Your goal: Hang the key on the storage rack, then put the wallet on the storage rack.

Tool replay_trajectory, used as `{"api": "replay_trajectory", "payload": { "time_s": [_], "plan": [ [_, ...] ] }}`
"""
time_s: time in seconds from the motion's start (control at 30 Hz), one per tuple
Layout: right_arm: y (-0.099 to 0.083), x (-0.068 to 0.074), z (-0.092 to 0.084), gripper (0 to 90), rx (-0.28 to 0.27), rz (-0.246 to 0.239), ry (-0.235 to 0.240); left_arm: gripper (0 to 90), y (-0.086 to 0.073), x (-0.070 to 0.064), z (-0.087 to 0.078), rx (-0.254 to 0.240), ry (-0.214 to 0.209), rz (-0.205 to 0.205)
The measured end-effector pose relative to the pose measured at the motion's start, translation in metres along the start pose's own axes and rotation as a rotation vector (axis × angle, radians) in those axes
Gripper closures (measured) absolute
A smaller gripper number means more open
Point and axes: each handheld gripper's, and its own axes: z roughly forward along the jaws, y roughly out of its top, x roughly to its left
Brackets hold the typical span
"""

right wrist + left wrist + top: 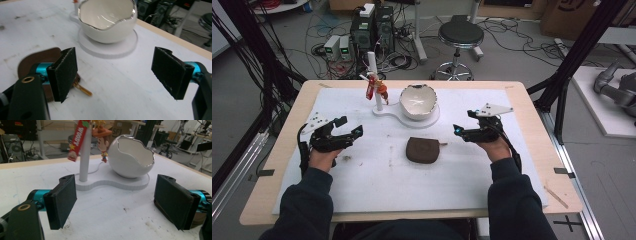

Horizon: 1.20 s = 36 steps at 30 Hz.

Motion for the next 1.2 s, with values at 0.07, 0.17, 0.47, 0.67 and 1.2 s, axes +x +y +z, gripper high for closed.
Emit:
{"api": "replay_trajectory", "payload": {
  "time_s": [0.07,0.17,0.47,0.67,1.2],
  "plan": [
    [-0.010,-0.003,-0.005,21.2,-0.008,0.024,-0.017,18.1,-0.001,-0.001,0.002,0.019,-0.005,-0.001],
    [-0.022,-0.008,-0.007,21.1,0.000,0.053,-0.038,18.5,-0.003,-0.003,0.002,0.041,-0.007,-0.004],
    [-0.026,-0.009,-0.011,21.1,0.001,0.061,-0.049,20.4,-0.006,-0.004,0.005,0.061,-0.003,-0.004],
    [-0.032,-0.010,-0.010,21.1,0.029,0.082,-0.033,20.6,-0.006,-0.002,0.005,0.058,0.000,-0.011],
    [-0.043,0.013,0.018,21.1,0.119,0.140,0.177,21.1,-0.006,-0.015,0.014,0.088,-0.030,0.021]
  ]
}}
